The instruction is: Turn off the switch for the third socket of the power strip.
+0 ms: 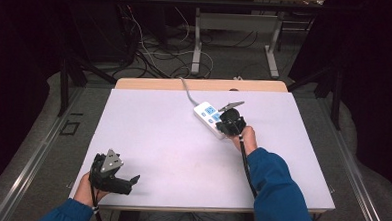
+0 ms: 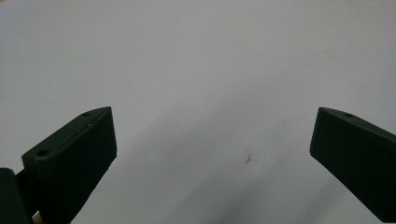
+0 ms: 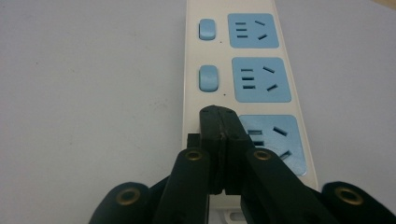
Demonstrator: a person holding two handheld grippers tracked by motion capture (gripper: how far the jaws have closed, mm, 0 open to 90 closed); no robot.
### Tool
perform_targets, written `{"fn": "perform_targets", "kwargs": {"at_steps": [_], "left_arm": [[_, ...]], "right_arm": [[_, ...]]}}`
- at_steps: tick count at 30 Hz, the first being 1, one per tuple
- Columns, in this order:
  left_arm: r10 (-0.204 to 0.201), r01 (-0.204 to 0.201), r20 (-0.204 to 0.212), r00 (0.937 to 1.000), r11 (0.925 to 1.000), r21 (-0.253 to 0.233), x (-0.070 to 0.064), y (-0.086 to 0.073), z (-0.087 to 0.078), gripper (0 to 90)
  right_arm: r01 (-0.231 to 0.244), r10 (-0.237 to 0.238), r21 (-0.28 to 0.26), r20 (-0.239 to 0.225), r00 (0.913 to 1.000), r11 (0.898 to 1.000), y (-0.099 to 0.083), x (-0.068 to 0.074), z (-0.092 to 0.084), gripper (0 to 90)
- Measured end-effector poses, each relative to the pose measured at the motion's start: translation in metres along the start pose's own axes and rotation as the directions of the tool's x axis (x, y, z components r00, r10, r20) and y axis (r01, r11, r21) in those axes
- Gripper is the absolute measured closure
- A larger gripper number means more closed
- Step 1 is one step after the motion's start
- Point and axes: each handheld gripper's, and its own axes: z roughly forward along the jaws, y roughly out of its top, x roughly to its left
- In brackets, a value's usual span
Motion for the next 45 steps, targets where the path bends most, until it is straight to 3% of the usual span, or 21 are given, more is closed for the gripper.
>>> {"fn": "perform_targets", "kwargs": {"at_steps": [24, 36, 37, 38, 39, 42, 45], "left_arm": [[0.004, -0.004, -0.003, 1.0, 1.0, 0.002, 0.0, 0.0, 0.0, 0.3], [0.0, 0.0, -0.009, 1.0, 1.0, -0.009, 0.001, 0.0, 0.001, 0.3], [0.003, -0.003, 0.006, 1.0, 1.0, 0.007, 0.001, 0.0, -0.001, 0.3], [-0.002, 0.002, -0.009, 1.0, 0.9999, -0.011, 0.0, -0.001, 0.0, 0.3], [0.001, -0.001, 0.008, 1.0, 1.0, 0.004, 0.001, 0.0, -0.001, 0.3], [0.0, 0.0, 0.009, 1.0, 0.9999, 0.011, 0.001, 0.0, -0.002, 0.3], [0.0, 0.0, 0.001, 1.0, 1.0, -0.001, 0.0, 0.0, 0.0, 0.3]], "right_arm": [[0.004, -0.004, -0.017, 0.002, 1.0, 1.0, 0.0, -0.002, -0.003, 90.0], [0.015, -0.015, -0.014, 0.029, 0.9995, 1.0, 0.001, 0.001, -0.003, 90.0], [0.018, -0.018, -0.011, 0.033, 0.9993, 1.0, 0.001, 0.0, -0.003, 90.0], [0.01, -0.01, -0.028, 0.031, 0.9995, 1.0, 0.0, 0.0, -0.003, 90.0], [0.009, -0.009, -0.018, 0.027, 0.9996, 1.0, 0.001, 0.0, -0.005, 89.9], [0.022, -0.02, -0.035, 0.031, 0.9993, 0.999, 0.002, 0.001, -0.009, 85.3], [0.023, -0.023, -0.038, 0.016, 0.9996, 0.999, 0.003, 0.002, -0.016, 73.5]]}}
